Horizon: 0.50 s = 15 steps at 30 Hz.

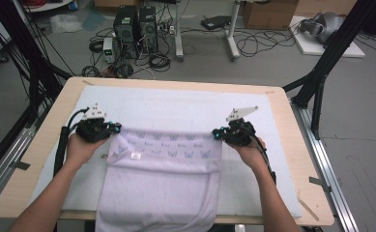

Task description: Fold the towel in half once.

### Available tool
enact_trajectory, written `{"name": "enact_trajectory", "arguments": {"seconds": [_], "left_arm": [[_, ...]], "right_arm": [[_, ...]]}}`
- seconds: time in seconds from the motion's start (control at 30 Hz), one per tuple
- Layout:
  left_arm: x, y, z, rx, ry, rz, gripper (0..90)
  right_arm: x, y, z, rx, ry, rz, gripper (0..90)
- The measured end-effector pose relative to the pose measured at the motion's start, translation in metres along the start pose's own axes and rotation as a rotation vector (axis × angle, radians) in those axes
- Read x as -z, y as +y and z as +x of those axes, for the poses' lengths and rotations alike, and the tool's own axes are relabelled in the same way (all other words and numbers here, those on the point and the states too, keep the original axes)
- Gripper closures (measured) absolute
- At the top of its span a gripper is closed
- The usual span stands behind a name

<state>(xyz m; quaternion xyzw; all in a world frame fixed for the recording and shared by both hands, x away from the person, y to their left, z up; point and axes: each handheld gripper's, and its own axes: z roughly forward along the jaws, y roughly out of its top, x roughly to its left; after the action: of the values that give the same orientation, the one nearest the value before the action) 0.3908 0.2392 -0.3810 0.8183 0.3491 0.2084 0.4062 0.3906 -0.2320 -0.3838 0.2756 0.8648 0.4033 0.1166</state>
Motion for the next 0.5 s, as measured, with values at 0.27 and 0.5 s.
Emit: {"name": "enact_trajectory", "arguments": {"seconds": [0.27,0.5], "left_arm": [[0.003,0.085,0.032,-0.021,0.079,-0.042,85.7],[-0.016,0.065,0.039,0.028,0.083,-0.002,63.8]], "right_arm": [[0.024,0.07,-0.046,0.012,-0.101,-0.053,86.8],[0.014,0.071,-0.064,-0.067,-0.133,-0.065,67.4]]}}
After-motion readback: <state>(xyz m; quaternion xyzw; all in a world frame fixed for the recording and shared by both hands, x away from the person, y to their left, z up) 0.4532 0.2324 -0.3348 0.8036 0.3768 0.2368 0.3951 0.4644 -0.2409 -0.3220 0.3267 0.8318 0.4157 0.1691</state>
